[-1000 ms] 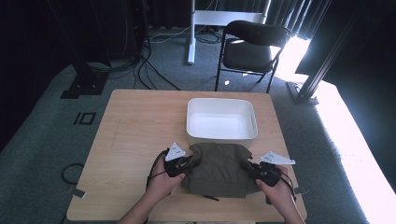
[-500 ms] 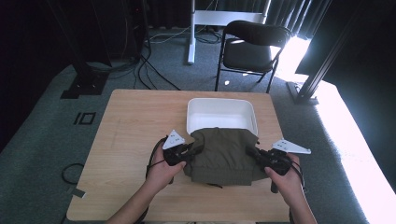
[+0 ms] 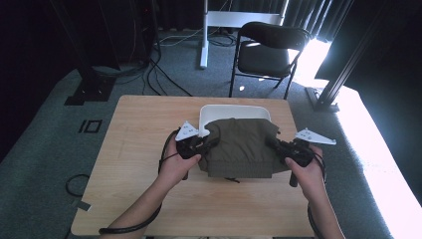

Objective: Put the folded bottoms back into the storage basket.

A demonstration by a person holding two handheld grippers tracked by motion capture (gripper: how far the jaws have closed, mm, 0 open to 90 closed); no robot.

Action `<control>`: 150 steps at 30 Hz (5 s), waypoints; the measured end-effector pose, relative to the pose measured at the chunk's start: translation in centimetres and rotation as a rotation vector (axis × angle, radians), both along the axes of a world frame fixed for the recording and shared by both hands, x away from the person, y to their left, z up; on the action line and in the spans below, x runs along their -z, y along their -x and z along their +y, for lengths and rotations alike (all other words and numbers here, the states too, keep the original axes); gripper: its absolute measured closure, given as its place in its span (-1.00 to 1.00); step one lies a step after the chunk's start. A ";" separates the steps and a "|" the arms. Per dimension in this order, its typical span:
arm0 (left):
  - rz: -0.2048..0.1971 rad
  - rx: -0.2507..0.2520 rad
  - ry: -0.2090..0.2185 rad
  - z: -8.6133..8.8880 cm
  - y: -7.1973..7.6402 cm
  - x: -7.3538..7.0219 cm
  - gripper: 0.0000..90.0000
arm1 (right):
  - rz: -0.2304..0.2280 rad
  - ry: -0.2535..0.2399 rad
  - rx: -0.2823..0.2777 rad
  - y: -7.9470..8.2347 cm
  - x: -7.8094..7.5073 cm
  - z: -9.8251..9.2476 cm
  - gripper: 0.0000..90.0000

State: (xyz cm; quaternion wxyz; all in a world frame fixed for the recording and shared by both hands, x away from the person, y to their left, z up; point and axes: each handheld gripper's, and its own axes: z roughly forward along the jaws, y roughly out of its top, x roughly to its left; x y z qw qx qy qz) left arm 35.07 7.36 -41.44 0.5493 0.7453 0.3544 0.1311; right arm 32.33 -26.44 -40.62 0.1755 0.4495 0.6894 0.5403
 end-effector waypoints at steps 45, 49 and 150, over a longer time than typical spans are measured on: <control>0.157 -0.129 -0.007 -1.4 -13.1 2.1 0.66 | 0.133 -0.010 0.147 -14.1 1.4 0.6 0.81; 0.184 -0.130 -0.045 -1.5 -13.4 3.4 0.66 | 0.156 0.019 0.151 -14.7 3.2 1.1 0.81; 0.055 -0.038 -0.332 3.0 -0.2 7.9 -0.62 | 0.034 0.244 0.063 -1.5 9.8 -2.4 -0.68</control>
